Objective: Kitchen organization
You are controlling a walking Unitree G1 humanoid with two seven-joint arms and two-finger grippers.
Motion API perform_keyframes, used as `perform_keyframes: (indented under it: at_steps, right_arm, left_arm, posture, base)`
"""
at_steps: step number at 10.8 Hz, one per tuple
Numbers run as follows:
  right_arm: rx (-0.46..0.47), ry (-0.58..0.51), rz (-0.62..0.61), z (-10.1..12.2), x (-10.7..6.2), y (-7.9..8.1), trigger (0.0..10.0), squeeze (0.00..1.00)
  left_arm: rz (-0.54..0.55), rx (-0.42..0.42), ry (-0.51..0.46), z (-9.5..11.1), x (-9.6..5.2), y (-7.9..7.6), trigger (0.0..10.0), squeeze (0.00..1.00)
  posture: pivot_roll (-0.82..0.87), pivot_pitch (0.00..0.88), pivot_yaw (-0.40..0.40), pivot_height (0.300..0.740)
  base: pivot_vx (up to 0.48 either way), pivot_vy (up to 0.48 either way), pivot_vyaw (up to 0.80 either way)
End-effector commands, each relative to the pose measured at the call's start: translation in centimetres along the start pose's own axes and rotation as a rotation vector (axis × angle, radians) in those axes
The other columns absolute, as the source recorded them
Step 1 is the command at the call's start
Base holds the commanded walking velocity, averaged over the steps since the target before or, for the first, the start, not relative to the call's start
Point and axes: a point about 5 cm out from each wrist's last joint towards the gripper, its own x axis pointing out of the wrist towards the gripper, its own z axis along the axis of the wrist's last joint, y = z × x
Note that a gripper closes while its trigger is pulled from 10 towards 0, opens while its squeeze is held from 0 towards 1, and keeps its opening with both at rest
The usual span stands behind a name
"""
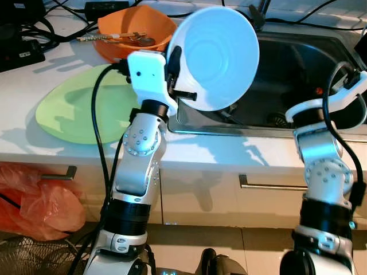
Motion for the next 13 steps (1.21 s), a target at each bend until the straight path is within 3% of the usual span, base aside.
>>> perform_keyframes:
  at_steps: [1, 5, 13]
  right_arm:
    - [0.003, 0.027, 0.079, -0.2, -0.3, 1.0, 10.0, 0.00]
    - [0.025, 0.105, 0.192, -1.1, -0.9, 2.3, 10.0, 0.00]
    - [0.009, 0.194, 0.200, -3.3, -1.5, 2.1, 10.0, 0.00]
  left_arm:
    - [-0.019, -0.001, -0.042, 0.6, 0.2, -0.8, 10.0, 0.00]
    - [-0.010, 0.003, -0.041, 0.6, 0.4, -0.7, 10.0, 0.00]
    - [-0.010, -0.013, -0.056, 1.0, 0.6, -0.8, 10.0, 0.00]
  posture:
    - [0.13, 0.156, -0.022, 0.740]
    - [0.14, 0.171, -0.030, 0.740]
    - [0.15, 0.184, -0.037, 0.740]
  base:
    - [0.000, 0.000, 0.00]
    - [0.000, 0.000, 0.00]
    - [0.000, 0.000, 0.00]
